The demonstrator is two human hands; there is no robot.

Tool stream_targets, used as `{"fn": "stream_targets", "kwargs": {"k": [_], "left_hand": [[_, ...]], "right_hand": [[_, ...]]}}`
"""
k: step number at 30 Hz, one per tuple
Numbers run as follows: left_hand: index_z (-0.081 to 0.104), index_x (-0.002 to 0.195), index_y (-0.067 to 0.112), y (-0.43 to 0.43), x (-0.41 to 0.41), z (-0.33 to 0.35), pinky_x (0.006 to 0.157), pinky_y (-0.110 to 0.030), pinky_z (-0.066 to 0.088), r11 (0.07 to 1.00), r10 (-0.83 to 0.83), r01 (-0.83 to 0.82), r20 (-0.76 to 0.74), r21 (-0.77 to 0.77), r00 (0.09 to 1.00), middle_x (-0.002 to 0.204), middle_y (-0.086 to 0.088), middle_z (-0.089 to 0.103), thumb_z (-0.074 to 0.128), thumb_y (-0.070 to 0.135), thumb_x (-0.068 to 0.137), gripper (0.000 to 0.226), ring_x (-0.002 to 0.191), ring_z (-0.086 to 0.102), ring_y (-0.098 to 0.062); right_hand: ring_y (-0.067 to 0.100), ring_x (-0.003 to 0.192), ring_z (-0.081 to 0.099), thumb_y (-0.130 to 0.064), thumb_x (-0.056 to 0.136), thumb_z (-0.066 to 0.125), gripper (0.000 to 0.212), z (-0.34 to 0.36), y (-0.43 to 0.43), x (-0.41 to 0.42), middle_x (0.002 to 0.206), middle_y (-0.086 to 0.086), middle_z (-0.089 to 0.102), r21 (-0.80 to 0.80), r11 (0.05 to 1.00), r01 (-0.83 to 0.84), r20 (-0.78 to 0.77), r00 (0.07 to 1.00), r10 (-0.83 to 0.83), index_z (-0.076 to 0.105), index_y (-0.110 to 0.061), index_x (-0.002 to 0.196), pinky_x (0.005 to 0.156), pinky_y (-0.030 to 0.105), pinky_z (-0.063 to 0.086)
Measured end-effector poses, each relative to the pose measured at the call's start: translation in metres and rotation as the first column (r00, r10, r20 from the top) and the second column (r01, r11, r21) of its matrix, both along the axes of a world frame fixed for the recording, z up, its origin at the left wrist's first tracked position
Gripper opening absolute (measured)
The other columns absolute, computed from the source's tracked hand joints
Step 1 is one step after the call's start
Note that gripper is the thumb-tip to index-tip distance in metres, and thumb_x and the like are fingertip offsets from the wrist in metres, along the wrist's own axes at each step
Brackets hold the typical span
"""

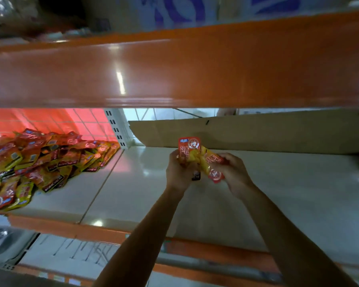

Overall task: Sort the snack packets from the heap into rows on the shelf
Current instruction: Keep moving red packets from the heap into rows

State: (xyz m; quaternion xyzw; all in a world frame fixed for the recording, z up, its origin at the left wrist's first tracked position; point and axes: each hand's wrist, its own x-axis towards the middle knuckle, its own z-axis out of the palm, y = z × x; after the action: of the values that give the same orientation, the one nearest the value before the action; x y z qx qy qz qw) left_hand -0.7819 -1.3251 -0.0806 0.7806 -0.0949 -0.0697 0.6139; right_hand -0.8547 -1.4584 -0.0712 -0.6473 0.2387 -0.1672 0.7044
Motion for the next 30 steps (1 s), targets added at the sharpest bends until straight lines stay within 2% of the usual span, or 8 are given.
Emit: {"fn": "stream_targets", "kwargs": {"k": [6,9,12,16,19,21,24,30], "left_hand": [[0.054,0.112,0.025,-0.084,-0.057,0.012,0.073,-0.027,0.053,0.994,-0.082,0.078,-0.046,-0.08,0.996,0.101,0.008,0.066,0.077,0.018,0.074,0.045,0.092,0.065,-0.011],[0.059,0.108,0.017,-0.124,-0.089,0.018,0.08,-0.035,0.056,0.98,-0.165,0.156,-0.062,-0.124,0.984,0.098,0.0,0.069,0.075,0.017,0.068,0.043,0.091,0.067,-0.018],[0.059,0.106,0.016,-0.162,-0.12,0.018,0.082,-0.038,0.056,0.969,-0.186,0.164,-0.109,-0.186,0.977,0.1,-0.006,0.07,0.074,0.006,0.075,0.036,0.093,0.068,-0.023],[0.057,0.118,0.007,-0.204,-0.156,0.017,0.088,-0.042,0.055,0.964,-0.186,0.144,-0.178,-0.224,0.966,0.11,-0.012,0.066,0.072,0.008,0.08,0.041,0.1,0.066,-0.027],[0.057,0.114,0.013,-0.223,-0.18,0.013,0.072,-0.025,0.055,0.954,-0.243,0.198,-0.188,-0.227,0.952,0.105,-0.002,0.067,0.072,0.013,0.081,0.036,0.094,0.068,-0.02],[0.059,0.11,0.016,-0.233,-0.191,0.01,0.063,-0.016,0.05,0.955,-0.271,0.241,-0.177,-0.175,0.946,0.101,0.003,0.067,0.07,0.02,0.084,0.028,0.089,0.067,-0.014],[0.058,0.114,0.014,-0.248,-0.202,0.007,0.068,-0.021,0.049,0.966,-0.245,0.222,-0.193,-0.131,0.95,0.107,-0.001,0.065,0.063,0.027,0.091,0.027,0.094,0.065,-0.014],[0.062,0.092,0.015,-0.279,-0.222,0.01,0.082,-0.038,0.054,0.962,-0.245,0.191,-0.31,-0.195,0.918,0.098,-0.009,0.069,0.056,0.017,0.095,0.007,0.087,0.067,-0.023]], "right_hand": [[0.023,0.084,0.067,-0.006,0.073,0.079,0.037,0.016,-0.091,-0.066,0.098,0.007,0.069,0.054,0.982,0.179,0.056,0.982,-0.182,0.065,-0.013,0.107,0.075,0.036,0.055],[0.02,0.08,0.067,-0.009,0.076,0.076,0.018,0.021,-0.128,-0.097,0.086,0.003,0.072,0.111,0.968,0.225,0.108,0.965,-0.237,0.069,-0.016,0.091,0.071,0.031,0.055],[0.013,0.082,0.068,-0.014,0.084,0.069,0.006,0.023,-0.157,-0.126,0.084,-0.002,0.073,0.278,0.939,0.201,0.164,0.954,-0.252,0.069,-0.017,0.089,0.068,0.024,0.055],[0.014,0.087,0.066,0.006,0.088,0.054,0.022,0.02,-0.183,-0.159,0.092,0.004,0.07,0.366,0.926,0.089,0.233,0.955,-0.184,0.064,-0.01,0.099,0.076,0.023,0.053],[0.02,0.089,0.065,0.006,0.088,0.051,0.027,0.019,-0.197,-0.177,0.095,0.008,0.068,0.362,0.928,0.086,0.206,0.964,-0.169,0.063,-0.013,0.103,0.082,0.031,0.052],[0.02,0.087,0.067,-0.001,0.09,0.053,0.024,0.019,-0.205,-0.188,0.095,0.005,0.07,0.372,0.917,0.141,0.151,0.966,-0.21,0.063,-0.015,0.107,0.078,0.032,0.053],[0.016,0.081,0.066,-0.009,0.094,0.054,0.012,0.018,-0.221,-0.202,0.087,0.001,0.07,0.389,0.873,0.294,0.1,0.929,-0.357,0.063,-0.017,0.097,0.07,0.029,0.053],[0.026,0.09,0.065,-0.022,0.094,0.056,0.015,0.026,-0.255,-0.24,0.09,0.007,0.065,0.214,0.75,0.626,0.016,0.766,-0.643,0.06,-0.02,0.08,0.086,0.046,0.054]]}}
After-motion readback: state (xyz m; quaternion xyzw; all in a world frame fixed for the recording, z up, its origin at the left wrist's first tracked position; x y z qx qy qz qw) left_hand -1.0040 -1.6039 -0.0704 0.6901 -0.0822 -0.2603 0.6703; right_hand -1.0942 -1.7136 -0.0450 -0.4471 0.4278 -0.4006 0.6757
